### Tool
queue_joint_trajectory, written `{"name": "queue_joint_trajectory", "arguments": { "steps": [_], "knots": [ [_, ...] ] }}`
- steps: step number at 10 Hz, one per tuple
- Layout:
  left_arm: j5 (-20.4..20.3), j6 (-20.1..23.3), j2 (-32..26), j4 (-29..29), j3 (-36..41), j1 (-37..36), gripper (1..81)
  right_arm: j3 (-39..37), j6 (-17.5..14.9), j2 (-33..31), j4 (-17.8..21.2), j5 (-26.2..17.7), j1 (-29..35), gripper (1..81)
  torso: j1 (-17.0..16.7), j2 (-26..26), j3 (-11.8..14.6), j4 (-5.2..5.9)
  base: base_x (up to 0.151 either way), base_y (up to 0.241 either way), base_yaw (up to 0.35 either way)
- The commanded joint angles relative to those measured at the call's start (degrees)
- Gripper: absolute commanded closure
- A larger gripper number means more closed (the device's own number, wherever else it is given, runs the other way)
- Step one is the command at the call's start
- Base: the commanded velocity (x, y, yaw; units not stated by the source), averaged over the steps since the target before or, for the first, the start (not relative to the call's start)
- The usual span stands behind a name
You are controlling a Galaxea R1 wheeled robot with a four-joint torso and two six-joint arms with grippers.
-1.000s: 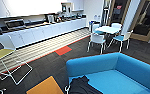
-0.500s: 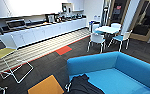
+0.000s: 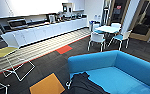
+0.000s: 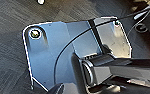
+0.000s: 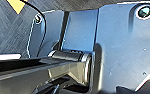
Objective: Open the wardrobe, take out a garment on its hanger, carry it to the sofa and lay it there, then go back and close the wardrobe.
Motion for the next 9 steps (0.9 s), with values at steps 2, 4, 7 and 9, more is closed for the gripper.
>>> {"name": "queue_joint_trajectory", "arguments": {
  "steps": [2,4,7,9],
  "knots": [
    [3.0,0.3,-0.9,0.5,0.0,-2.4,1.0,0.4,-0.1,0.8,-0.2,-3.0,1.2,1.0,0.0,0.0,0.0,0.0,-0.082,0.0,0.0],
    [3.0,0.3,-0.8,0.5,0.0,-2.4,1.0,0.5,-0.1,0.8,-0.2,-3.0,1.2,1.0,0.0,0.0,0.0,0.0,-0.079,0.0,0.0],
    [3.0,0.3,-0.6,0.5,0.0,-2.4,1.0,0.3,-0.1,0.8,-0.2,-3.0,1.2,1.0,0.0,0.0,0.0,0.0,-0.024,0.0,0.0],
    [2.9,0.3,-0.5,0.5,0.0,-2.3,1.0,0.2,-0.1,0.8,-0.2,-3.1,1.2,1.0,0.0,-0.1,0.0,0.0,0.0,0.0,0.0]
  ]
}}
